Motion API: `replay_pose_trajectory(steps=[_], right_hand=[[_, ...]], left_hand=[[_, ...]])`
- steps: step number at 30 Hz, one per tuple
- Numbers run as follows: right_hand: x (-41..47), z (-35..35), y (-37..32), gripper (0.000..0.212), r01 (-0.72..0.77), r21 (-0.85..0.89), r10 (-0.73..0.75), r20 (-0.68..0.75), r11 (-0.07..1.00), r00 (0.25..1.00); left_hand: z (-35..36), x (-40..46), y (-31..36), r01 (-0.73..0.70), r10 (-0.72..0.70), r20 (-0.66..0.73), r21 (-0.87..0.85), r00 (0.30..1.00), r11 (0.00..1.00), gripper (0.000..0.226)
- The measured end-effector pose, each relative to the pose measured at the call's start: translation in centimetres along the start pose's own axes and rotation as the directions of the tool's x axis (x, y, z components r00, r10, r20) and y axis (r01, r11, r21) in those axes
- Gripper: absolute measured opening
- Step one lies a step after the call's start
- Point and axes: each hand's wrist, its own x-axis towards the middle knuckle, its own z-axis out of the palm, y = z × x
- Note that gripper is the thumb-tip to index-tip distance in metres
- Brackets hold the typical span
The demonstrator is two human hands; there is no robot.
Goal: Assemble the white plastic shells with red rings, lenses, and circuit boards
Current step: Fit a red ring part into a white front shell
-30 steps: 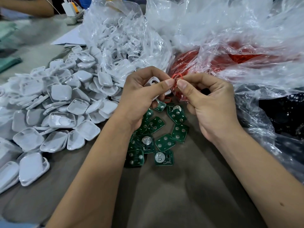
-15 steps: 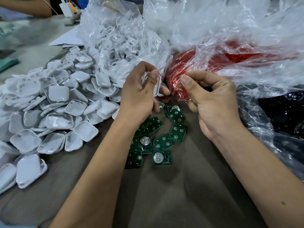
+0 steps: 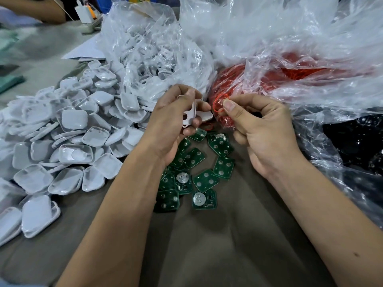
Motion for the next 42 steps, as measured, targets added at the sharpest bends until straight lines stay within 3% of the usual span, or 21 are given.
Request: replay_pose_trajectory(steps=[3, 6, 12, 15, 18, 21, 25, 27, 29, 34, 38, 42], right_hand=[[0.0, 0.1, -0.1, 0.016, -0.008, 0.003, 0.008, 0.007, 1.0, 1.0], [0.0, 0.0, -0.1, 0.016, -0.01, -0.011, 0.01, 0.005, 1.0, 1.0], [0.0, -0.1, -0.2, 0.012, 0.006, -0.03, -0.006, 0.007, 1.0, 1.0], [0.0, -0.1, 0.0, 0.013, -0.009, -0.055, 0.011, 0.033, 0.998, 0.999], [-0.1, -0.1, 0.4, 0.016, -0.053, -0.08, 0.061, 0.093, 0.995, 0.994], [-0.1, 0.0, 0.7, 0.016, -0.071, -0.133, 0.086, 0.117, 0.989, 0.989], [-0.1, 0.0, 0.6, 0.015, -0.08, -0.135, 0.089, 0.06, 0.988, 0.994], [-0.1, 0.0, 0.6, 0.013, -0.083, -0.121, 0.089, 0.043, 0.989, 0.995], [-0.1, 0.1, 0.6, 0.013, -0.083, -0.123, 0.087, 0.035, 0.989, 0.996], [-0.1, 0.1, 0.7, 0.015, -0.045, -0.101, 0.045, 0.004, 0.994, 0.999], [0.3, 0.0, 1.1, 0.014, 0.046, -0.159, -0.049, -0.016, 0.986, 0.999], [0.7, 0.0, 1.7, 0.009, 0.122, -0.334, -0.141, -0.031, 0.934, 0.99]], left_hand=[[-0.2, -0.1, 0.2, 0.039, -0.036, 0.073, -0.047, 0.997, 0.998, 0.037], [-0.1, -0.1, 0.2, 0.039, -0.04, 0.062, 0.019, 0.997, 0.999, 0.027], [0.5, 0.3, -0.9, 0.013, 0.067, -0.239, 0.318, 0.969, 0.948, 0.009], [0.7, 0.1, -0.8, 0.015, 0.053, -0.237, 0.277, 0.97, 0.961, 0.007], [0.8, 0.1, -0.9, -0.033, 0.142, -0.238, 0.409, 0.961, 0.912, 0.025], [1.4, 0.0, -1.0, 0.004, 0.066, -0.203, 0.326, 0.977, 0.945, 0.03], [1.7, 0.0, -0.7, 0.156, -0.149, -0.102, 0.063, 0.983, 0.986, 0.026], [1.7, 0.0, -0.7, 0.157, -0.16, -0.082, -0.045, 0.984, 0.987, 0.024], [1.8, 0.0, -0.9, 0.101, -0.103, -0.138, -0.019, 0.985, 0.995, 0.028], [1.8, 0.2, -1.7, -0.059, 0.139, -0.227, 0.325, 0.964, 0.944, 0.022], [1.4, 0.1, -1.4, -0.038, 0.106, -0.298, 0.226, 0.949, 0.973, 0.01], [1.6, 0.0, -1.6, -0.02, 0.058, -0.287, 0.134, 0.956, 0.991, 0.006]])
